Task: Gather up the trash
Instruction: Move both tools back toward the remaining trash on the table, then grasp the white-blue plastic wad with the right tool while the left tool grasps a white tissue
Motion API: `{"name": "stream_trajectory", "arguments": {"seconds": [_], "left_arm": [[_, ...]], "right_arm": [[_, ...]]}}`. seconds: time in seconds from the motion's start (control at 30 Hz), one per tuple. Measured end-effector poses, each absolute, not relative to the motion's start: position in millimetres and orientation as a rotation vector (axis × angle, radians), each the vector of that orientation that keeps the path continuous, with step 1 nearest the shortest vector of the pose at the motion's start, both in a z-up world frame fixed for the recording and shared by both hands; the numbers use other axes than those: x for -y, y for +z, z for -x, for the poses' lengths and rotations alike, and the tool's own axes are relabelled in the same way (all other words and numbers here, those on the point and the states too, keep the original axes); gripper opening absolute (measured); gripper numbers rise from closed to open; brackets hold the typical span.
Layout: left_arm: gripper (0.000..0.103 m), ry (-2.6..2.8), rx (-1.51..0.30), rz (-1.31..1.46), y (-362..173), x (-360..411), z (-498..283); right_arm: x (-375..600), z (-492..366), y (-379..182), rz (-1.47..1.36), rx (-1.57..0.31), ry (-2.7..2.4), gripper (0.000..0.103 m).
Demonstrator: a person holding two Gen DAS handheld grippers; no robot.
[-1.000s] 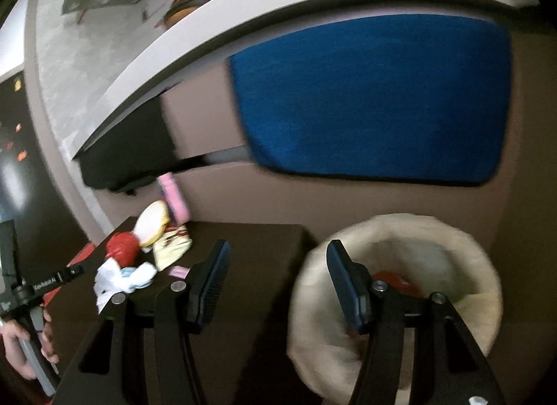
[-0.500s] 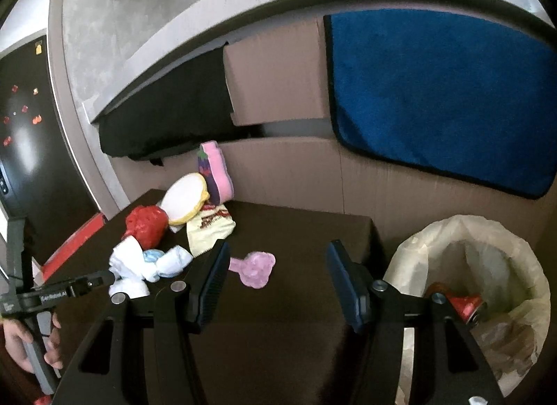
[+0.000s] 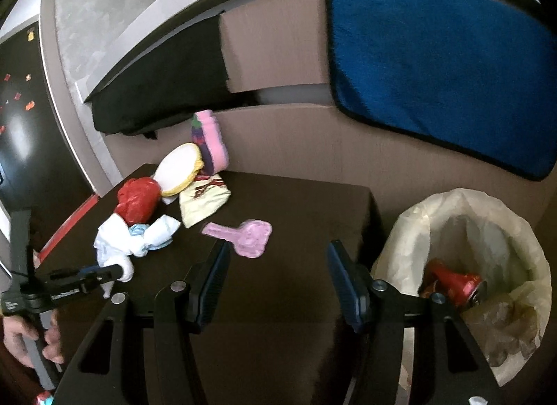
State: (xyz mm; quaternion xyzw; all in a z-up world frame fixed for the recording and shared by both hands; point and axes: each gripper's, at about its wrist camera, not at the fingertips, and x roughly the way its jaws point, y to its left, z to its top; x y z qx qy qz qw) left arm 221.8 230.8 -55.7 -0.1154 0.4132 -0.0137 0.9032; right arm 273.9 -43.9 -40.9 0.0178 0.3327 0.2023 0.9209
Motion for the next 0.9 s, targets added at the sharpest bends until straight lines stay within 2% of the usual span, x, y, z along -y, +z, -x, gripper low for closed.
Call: {"name": "stream_trajectory", "arguments": {"seconds": [0.2, 0.57, 0.9], "left_arm": [[0.021, -0.02, -0.839, 0.229, -12, -285, -181], [0.032, 0.064, -0.826, 0.321, -13, -381, -106], [0.033, 0.168, -0.701, 0.408, -4, -437, -35]], "right_arm": [[-8, -269, -31, -0.046, -0.682, 0.513, 0.055], [-140, -232, -43, 0.052, -0.733, 0.788, 0.055], [-228, -192, -55, 0.201, -0.784, 1.058, 0.056]]}}
